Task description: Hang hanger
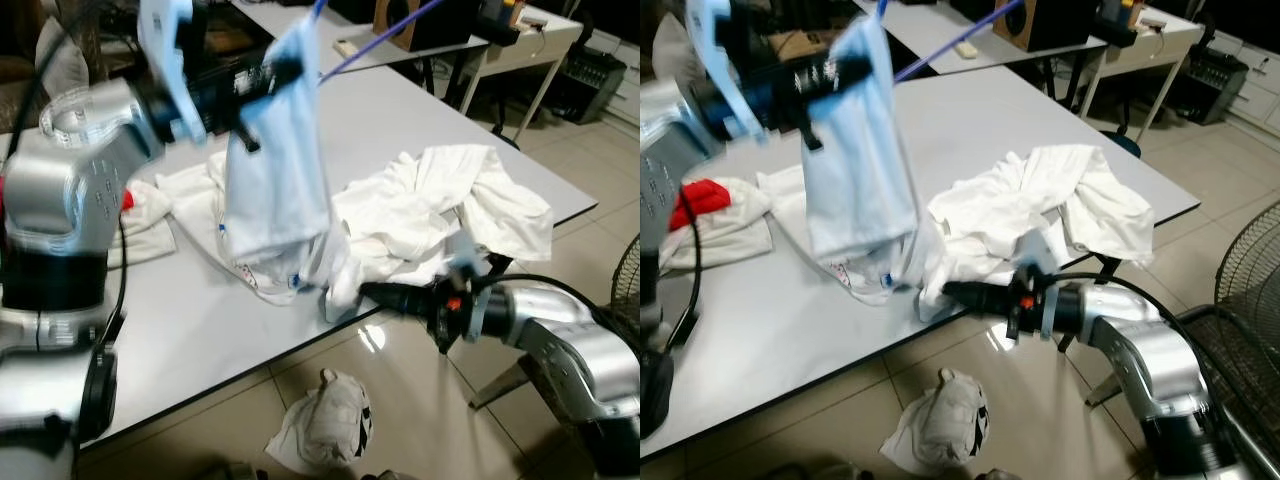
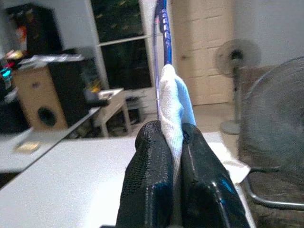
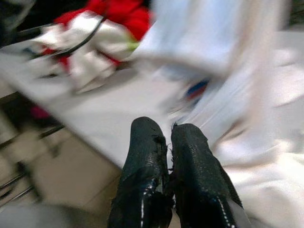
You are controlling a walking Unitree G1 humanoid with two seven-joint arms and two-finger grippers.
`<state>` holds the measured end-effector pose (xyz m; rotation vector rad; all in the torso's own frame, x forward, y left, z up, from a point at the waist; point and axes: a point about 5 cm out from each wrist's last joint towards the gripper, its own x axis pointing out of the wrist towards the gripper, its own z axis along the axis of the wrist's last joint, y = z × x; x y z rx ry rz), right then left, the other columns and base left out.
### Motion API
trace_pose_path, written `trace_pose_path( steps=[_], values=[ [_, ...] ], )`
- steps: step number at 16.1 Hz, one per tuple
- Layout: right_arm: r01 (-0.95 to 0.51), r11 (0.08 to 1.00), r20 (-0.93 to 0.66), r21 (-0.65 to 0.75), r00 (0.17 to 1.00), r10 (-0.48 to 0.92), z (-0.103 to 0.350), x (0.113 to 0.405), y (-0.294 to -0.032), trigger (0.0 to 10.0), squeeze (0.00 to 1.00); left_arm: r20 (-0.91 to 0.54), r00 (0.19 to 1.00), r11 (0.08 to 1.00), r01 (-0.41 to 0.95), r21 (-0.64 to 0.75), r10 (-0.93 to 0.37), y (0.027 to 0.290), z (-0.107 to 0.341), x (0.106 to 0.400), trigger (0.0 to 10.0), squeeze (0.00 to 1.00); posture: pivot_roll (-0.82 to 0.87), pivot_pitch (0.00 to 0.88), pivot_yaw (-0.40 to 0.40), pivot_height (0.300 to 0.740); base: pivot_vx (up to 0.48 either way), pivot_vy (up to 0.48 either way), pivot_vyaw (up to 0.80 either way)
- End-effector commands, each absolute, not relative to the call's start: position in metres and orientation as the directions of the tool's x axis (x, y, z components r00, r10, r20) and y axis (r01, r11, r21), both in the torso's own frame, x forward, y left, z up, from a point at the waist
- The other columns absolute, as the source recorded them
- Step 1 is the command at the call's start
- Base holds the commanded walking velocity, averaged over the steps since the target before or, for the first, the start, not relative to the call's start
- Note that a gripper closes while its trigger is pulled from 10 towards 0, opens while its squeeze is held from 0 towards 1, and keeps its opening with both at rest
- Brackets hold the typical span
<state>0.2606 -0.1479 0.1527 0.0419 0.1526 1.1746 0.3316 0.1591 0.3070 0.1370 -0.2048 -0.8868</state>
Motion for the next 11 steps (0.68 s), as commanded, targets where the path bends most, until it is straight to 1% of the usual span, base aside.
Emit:
trace_pose_path(
  steps=[1, 2, 3, 4, 5, 7, 9, 10, 11],
  values=[
    [-0.844, 0.531, -0.073, 0.079, 0.526, 0.847, 0.159, 0.266, -0.154, 10.0, 0.00, 0.141, 0.656, 0.670, 0.716, 0.196, -0.742, 0.162, 0.304, 0.331, 0.0, 0.00, -0.10, 0.000, -0.007, 0.740, 0.000, 0.000, 0.00],
    [-0.777, 0.620, -0.036, 0.106, 0.620, 0.783, 0.160, 0.268, -0.155, 10.0, 0.00, 0.138, 0.702, 0.715, 0.678, 0.173, -0.699, 0.167, 0.294, 0.333, 0.0, 0.00, -0.11, 0.000, -0.003, 0.740, 0.000, 0.000, 0.00],
    [-0.740, 0.657, 0.013, 0.145, 0.666, 0.746, 0.161, 0.264, -0.148, 10.0, 0.00, 0.137, 0.754, 0.766, 0.627, 0.140, -0.643, 0.171, 0.281, 0.333, 0.0, 0.00, -0.12, 0.000, 0.007, 0.740, 0.000, 0.000, 0.00],
    [-0.689, 0.702, 0.028, 0.182, 0.717, 0.697, 0.159, 0.263, -0.144, 10.0, 0.93, 0.142, 0.793, 0.805, 0.583, 0.108, -0.593, 0.174, 0.270, 0.332, 0.0, 0.00, -0.13, 0.000, 0.015, 0.740, 0.000, 0.000, 0.00],
    [-0.653, 0.727, 0.022, 0.210, 0.747, 0.665, 0.156, 0.265, -0.142, 10.0, 1.00, 0.149, 0.806, 0.820, 0.563, 0.102, -0.572, 0.173, 0.266, 0.332, 0.0, 0.00, -0.13, 0.000, 0.016, 0.740, 0.000, 0.000, 0.00],
    [-0.592, 0.760, 0.014, 0.267, 0.791, 0.611, 0.150, 0.270, -0.138, 10.0, 1.00, 0.197, 0.802, 0.824, 0.563, 0.069, -0.564, 0.169, 0.271, 0.331, 0.0, 0.00, -0.13, 0.000, 0.010, 0.740, 0.000, 0.000, 0.00],
    [-0.537, 0.793, 0.003, 0.288, 0.829, 0.560, 0.147, 0.274, -0.133, 10.0, 1.00, 0.238, 0.813, 0.840, 0.542, 0.028, -0.532, 0.166, 0.275, 0.329, 0.0, 0.00, -0.13, 0.000, -0.003, 0.740, 0.000, 0.000, 0.00],
    [-0.528, 0.796, 0.039, 0.296, 0.840, 0.542, 0.152, 0.274, -0.129, 10.0, 1.00, 0.185, 0.844, 0.863, 0.503, 0.056, -0.504, 0.169, 0.261, 0.328, 0.0, 0.00, -0.12, 0.000, -0.007, 0.740, 0.000, 0.000, 0.00],
    [-0.514, 0.816, 0.083, 0.265, 0.855, 0.512, 0.161, 0.273, -0.124, 10.0, 1.00, 0.129, 0.882, 0.892, 0.445, 0.082, -0.452, 0.176, 0.244, 0.326, 0.0, 0.00, -0.12, 0.000, -0.008, 0.740, 0.000, 0.000, 0.00]
  ],
)
